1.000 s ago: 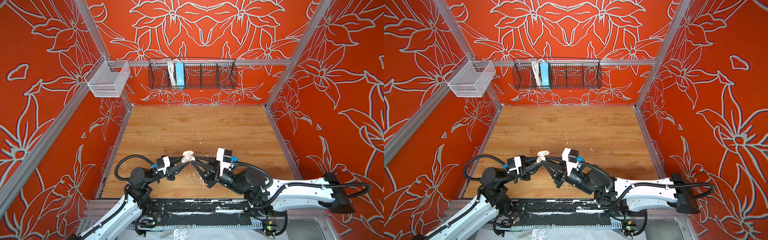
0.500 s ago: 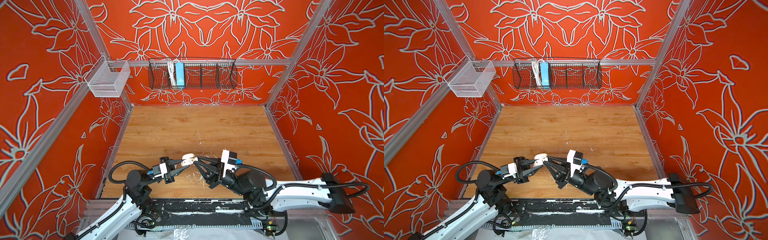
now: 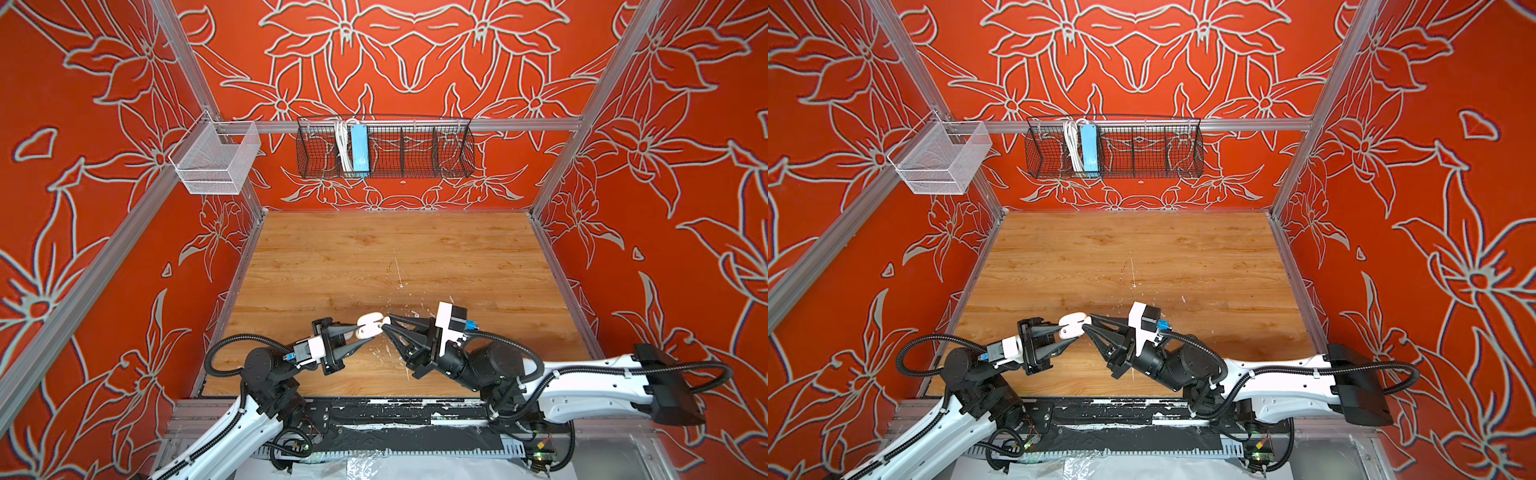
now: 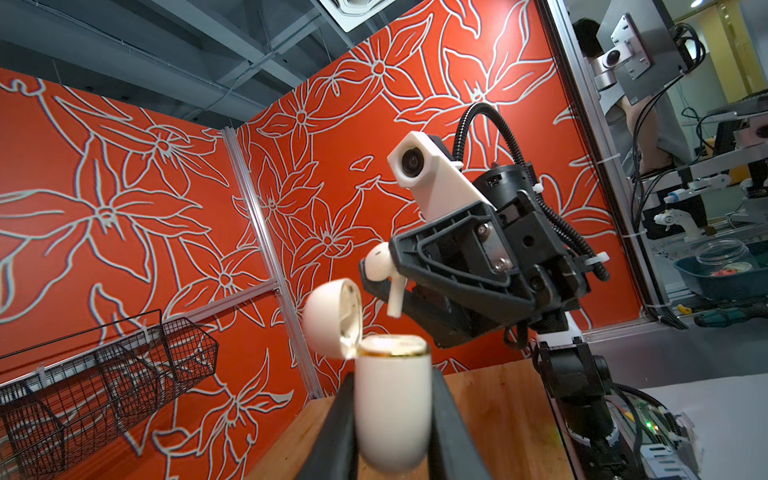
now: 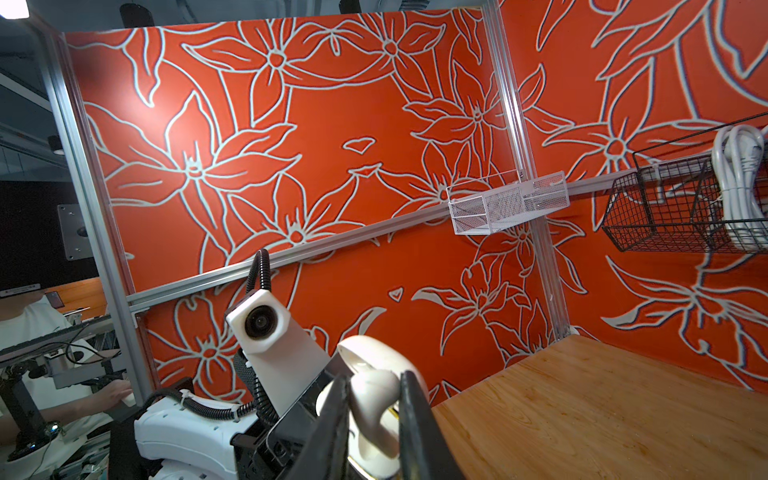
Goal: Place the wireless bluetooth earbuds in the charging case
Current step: 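Lower the earbud stem-first into the open case slot with the right gripper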
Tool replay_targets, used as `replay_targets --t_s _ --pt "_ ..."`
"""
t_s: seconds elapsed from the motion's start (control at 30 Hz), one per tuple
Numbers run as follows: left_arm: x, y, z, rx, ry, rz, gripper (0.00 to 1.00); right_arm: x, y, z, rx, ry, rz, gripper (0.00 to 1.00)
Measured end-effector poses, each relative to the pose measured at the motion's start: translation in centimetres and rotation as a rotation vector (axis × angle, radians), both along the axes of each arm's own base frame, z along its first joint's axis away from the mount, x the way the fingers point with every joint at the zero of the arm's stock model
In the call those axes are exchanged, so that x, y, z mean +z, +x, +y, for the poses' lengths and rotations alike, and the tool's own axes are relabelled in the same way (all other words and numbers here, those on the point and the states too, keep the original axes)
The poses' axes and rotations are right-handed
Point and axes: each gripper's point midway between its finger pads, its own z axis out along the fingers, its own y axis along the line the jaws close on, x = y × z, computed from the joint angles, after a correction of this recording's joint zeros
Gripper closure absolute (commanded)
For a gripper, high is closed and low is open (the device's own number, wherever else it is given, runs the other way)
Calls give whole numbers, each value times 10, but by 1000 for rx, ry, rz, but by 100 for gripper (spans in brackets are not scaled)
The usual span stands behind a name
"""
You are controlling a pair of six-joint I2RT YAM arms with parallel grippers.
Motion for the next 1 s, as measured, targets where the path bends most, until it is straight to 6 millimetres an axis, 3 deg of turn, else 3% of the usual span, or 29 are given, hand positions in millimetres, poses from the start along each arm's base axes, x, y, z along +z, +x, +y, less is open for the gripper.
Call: replay_targets --t_s 1.0 --pt "-1 -1 2 -14 -6 42 100 -9 5 9 -20 -1 8 87"
